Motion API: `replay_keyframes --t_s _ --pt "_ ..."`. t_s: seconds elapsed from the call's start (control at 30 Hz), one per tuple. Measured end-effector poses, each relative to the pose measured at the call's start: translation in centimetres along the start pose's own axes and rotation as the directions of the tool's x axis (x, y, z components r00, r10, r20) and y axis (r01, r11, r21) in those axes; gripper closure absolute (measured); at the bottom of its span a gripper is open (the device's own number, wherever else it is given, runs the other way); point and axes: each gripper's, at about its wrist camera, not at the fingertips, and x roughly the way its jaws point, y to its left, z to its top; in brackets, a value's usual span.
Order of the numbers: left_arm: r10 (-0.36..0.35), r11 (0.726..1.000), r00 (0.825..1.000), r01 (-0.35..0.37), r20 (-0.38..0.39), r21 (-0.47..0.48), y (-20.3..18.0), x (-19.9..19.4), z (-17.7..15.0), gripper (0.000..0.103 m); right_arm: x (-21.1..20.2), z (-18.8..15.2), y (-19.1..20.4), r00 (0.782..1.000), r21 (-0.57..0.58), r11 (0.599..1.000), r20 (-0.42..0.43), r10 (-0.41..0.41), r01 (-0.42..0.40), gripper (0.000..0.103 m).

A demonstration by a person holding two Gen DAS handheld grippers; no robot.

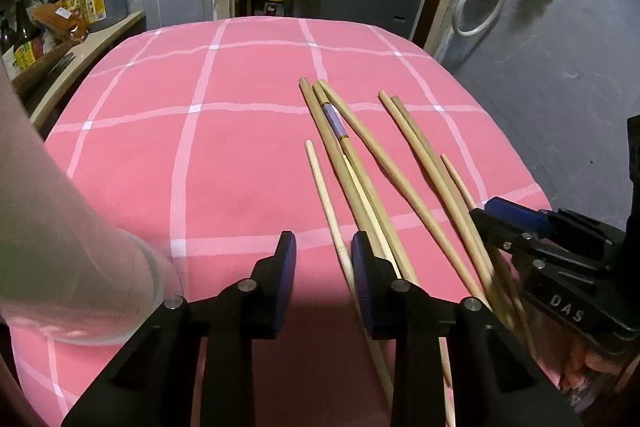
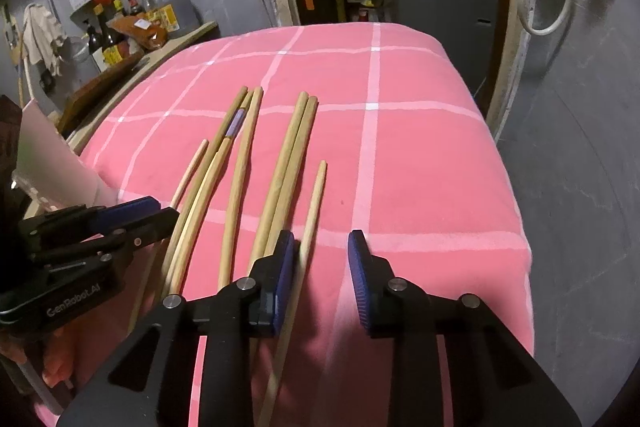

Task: Organize utensils
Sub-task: 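Close the left tool on a chopstick while the right tool grasps another, then raise both held chopsticks and lower them into the white caddy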

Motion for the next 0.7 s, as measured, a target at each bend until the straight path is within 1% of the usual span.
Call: replay_keyframes --t_s 0.13,0.2,0.23,0.27,0.3,0.43,0.53,0.67,0.7 --pt "-0.006 1.0 1.0 0.006 -0.017 -0.016 0.2 0.3 0.6 0.082 0.8 0.9 0.1 1.0 0.004 1.0 -0.018 -0.001 0.001 0.077" --pt "-0.011 1.0 1.0 0.01 -0.026 -0.022 0.2 0.4 0.8 0.089 0.9 1.1 0.3 1.0 0.005 1.0 -0.028 0.002 -0.002 0.077" --pt "-0.02 0.999 0.999 0.019 -0.033 -0.026 0.2 0.4 0.8 0.091 0.9 1.1 0.3 0.999 0.009 1.0 -0.031 0.007 -0.007 0.083" --pt "-0.028 0.999 0.999 0.027 -0.039 -0.031 0.3 0.5 0.9 0.097 0.9 1.1 0.3 0.999 0.012 1.0 -0.034 0.01 -0.009 0.089" --pt "-0.039 0.999 0.998 0.038 -0.048 -0.039 0.3 0.5 1.0 0.097 0.9 1.1 0.2 0.999 0.023 1.0 -0.037 0.021 -0.02 0.095" --pt "-0.058 0.997 0.997 0.054 -0.054 -0.063 0.6 0.2 0.7 0.099 0.4 0.7 -0.3 0.997 0.078 0.995 -0.036 0.068 -0.065 0.099" --pt "-0.069 0.995 0.996 0.064 -0.051 -0.083 1.0 -0.5 0.2 0.1 -0.3 0.2 -0.5 0.996 0.098 0.991 -0.011 0.093 -0.091 0.1" --pt "-0.084 0.993 0.996 0.082 -0.012 -0.08 0.8 -1.9 -0.4 0.101 -2.4 -0.6 -0.6 0.99 0.119 0.985 0.07 0.119 -0.126 0.1" --pt "-0.091 0.993 0.996 0.091 0.005 -0.08 0.8 -2.4 -0.7 0.101 -3.3 -0.8 -0.4 0.987 0.115 0.984 0.101 0.124 -0.135 0.1"
